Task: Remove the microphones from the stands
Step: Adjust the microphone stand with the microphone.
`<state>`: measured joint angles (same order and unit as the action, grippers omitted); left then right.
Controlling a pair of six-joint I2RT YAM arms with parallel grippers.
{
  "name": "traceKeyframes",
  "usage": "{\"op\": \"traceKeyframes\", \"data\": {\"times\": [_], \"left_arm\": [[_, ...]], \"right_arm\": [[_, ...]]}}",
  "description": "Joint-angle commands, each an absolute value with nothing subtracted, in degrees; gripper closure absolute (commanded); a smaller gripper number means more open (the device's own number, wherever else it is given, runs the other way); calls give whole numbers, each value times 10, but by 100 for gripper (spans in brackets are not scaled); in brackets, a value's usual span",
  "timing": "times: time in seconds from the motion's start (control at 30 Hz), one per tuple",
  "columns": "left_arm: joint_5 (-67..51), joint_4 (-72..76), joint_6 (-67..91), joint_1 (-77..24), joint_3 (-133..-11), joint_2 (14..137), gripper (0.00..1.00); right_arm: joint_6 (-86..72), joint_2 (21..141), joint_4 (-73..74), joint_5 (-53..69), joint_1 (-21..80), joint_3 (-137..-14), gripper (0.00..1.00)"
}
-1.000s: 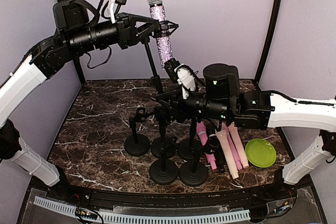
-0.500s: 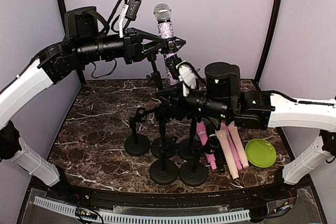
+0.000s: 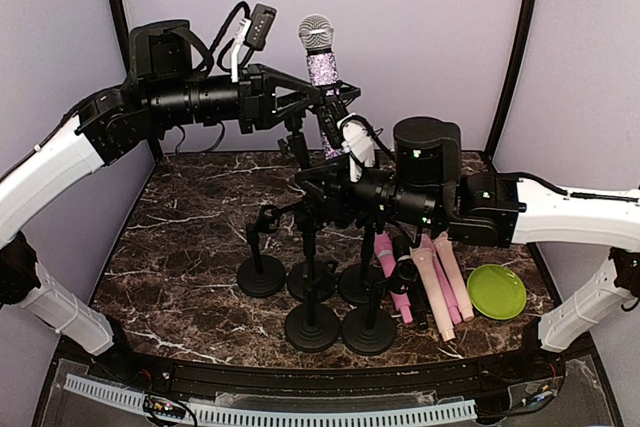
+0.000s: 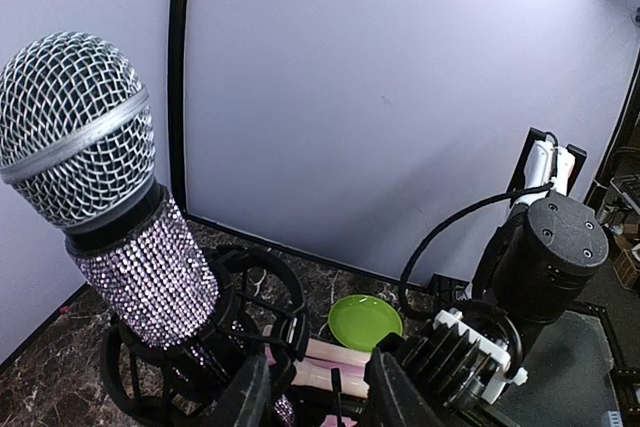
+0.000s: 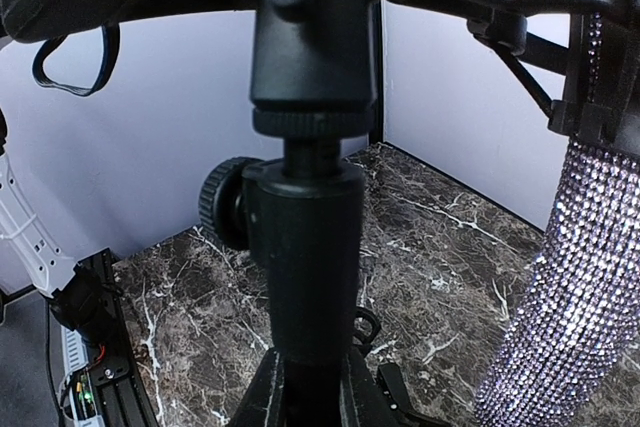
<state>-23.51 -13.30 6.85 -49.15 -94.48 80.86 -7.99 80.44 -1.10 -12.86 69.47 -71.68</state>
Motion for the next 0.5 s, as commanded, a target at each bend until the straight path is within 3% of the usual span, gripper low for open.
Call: {"op": "traceKeyframes", "data": {"times": [0.0, 0.07, 0.23, 0.3, 0.47], "left_arm": [[-259, -129, 55, -492, -929, 768, 69], [-253, -128, 39, -491, -922, 759, 63], [-215, -104, -13, -491, -882, 713, 33], [-206, -74, -47, -491, -848, 684, 27], [-214, 30, -167, -492, -715, 602, 26]], "right_arm": [[-82, 762, -130, -172, 692, -745, 100], [-83, 760, -131, -174, 692, -743, 100], [-85, 755, -128, -175, 691, -739, 100], [-85, 753, -127, -177, 691, -737, 100], [-85, 752, -128, -174, 692, -735, 100]]}}
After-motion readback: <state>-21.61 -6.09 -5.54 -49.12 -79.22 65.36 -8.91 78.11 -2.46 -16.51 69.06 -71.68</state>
